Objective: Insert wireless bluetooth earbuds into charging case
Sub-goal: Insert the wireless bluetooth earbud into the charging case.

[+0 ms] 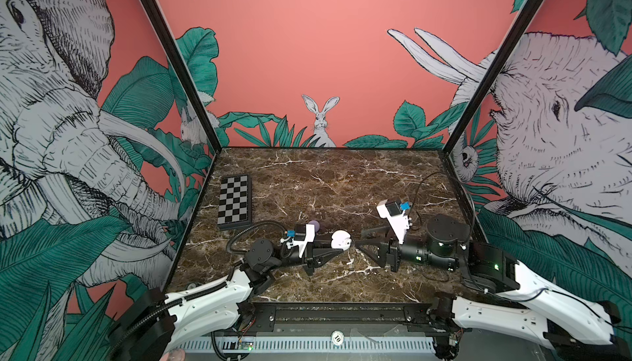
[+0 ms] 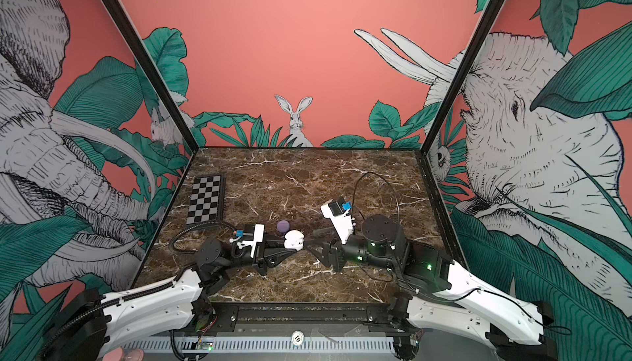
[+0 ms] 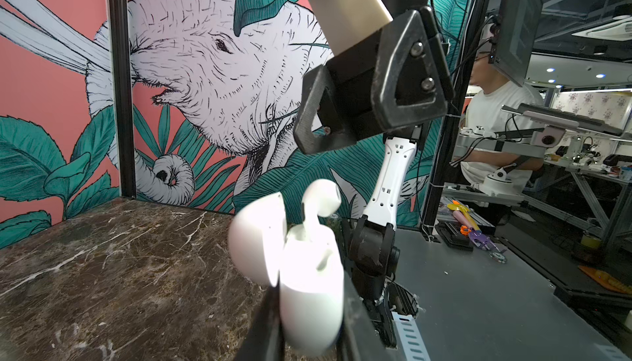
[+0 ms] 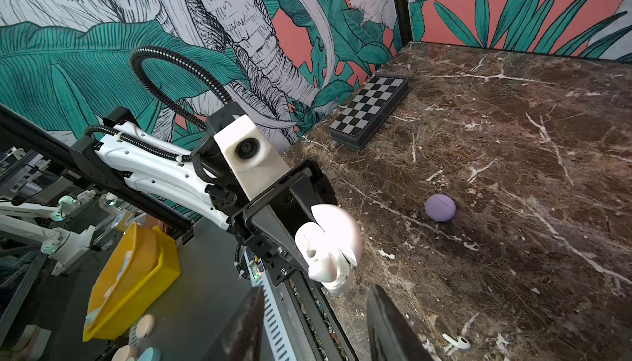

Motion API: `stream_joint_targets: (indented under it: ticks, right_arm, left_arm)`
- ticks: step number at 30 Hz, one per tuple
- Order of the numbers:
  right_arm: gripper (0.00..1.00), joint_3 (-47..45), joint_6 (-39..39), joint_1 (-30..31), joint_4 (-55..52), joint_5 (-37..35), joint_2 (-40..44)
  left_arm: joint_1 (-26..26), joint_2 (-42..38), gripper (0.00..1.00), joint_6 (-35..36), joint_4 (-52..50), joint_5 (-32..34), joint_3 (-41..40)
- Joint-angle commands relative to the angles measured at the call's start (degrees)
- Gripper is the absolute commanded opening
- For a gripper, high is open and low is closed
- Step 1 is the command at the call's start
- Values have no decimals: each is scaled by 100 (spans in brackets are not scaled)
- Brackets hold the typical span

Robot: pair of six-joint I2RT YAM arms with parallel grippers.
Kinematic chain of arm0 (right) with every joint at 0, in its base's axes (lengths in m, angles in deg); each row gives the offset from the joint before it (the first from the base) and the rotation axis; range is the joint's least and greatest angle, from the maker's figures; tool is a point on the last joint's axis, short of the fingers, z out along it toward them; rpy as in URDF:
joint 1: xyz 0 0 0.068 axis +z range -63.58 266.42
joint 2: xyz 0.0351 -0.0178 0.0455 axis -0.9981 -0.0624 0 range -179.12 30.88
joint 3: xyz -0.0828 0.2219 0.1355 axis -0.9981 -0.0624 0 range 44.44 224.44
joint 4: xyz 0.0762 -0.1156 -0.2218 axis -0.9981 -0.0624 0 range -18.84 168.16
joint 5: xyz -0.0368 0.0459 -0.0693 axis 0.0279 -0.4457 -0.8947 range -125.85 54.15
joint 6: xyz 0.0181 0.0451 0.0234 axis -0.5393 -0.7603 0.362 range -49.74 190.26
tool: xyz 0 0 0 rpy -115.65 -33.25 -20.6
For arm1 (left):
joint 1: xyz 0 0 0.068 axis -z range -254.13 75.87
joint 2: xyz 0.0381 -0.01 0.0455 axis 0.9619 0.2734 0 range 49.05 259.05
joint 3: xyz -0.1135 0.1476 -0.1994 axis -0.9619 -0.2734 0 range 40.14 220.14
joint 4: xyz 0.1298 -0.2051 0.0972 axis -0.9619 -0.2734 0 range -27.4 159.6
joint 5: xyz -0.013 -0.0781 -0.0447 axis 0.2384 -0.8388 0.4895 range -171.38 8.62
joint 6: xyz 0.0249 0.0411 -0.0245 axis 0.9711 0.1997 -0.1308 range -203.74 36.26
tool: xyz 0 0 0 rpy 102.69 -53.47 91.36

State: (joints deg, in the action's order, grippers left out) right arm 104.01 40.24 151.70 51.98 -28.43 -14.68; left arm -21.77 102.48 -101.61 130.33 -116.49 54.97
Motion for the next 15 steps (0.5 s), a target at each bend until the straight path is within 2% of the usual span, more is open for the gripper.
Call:
stream_joint_targets:
  ticks: [1, 15]
  right_arm:
    - [48, -214, -169, 4, 389, 194, -28]
    - [39, -179, -260, 10, 638, 382, -344]
  left_arm:
    - [17, -72, 0, 81, 88, -49, 29]
    - [12, -96, 0, 124, 4, -75, 19]
